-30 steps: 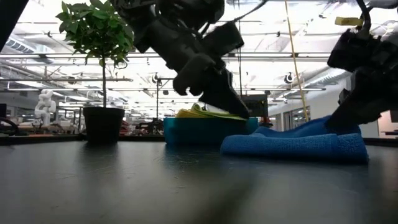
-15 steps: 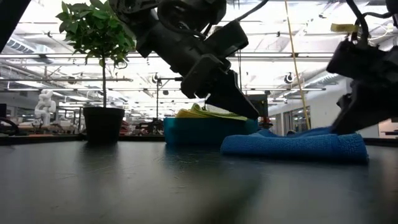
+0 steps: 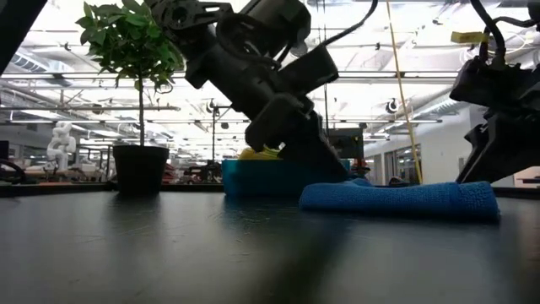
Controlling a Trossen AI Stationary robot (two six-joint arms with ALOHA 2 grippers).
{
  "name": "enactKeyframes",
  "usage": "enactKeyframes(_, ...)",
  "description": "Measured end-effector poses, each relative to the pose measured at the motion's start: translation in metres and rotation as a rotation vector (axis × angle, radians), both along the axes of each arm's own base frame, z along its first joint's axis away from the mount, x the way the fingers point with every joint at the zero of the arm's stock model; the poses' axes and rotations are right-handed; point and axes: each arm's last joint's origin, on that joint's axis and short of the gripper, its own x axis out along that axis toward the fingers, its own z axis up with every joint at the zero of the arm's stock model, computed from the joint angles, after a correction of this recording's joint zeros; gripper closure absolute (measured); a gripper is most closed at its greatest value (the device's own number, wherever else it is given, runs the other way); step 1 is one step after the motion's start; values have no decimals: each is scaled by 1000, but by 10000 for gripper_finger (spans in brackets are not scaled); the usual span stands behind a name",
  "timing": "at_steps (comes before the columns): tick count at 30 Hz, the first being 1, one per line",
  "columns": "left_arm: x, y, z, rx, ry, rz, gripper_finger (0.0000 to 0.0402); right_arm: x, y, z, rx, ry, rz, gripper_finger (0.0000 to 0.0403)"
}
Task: Fold microfiber towels
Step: Fold the blue microfiber towel, then put the blue microfiber cloth into the blue blue bin
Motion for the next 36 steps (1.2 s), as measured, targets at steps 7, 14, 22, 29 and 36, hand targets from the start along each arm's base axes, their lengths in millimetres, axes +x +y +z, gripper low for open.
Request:
enactKeyframes(7, 0, 1, -6, 14, 21, 26, 378, -5, -4, 14, 9, -56, -20, 286)
enactKeyframes(14, 0, 2, -6, 15, 19, 35, 378, 11, 4, 21, -37, -291, 92, 286)
enactKeyframes(22, 0, 11, -7, 22, 32, 103, 378, 7, -6, -2, -28, -408, 90, 286)
enactKeyframes(29, 2, 20, -5, 7, 14, 154, 378, 5, -18, -14, -26, -427, 31, 286)
enactKeyframes(36, 4, 26, -3, 17, -16, 157, 378, 8, -23, -15, -31, -429, -1, 286)
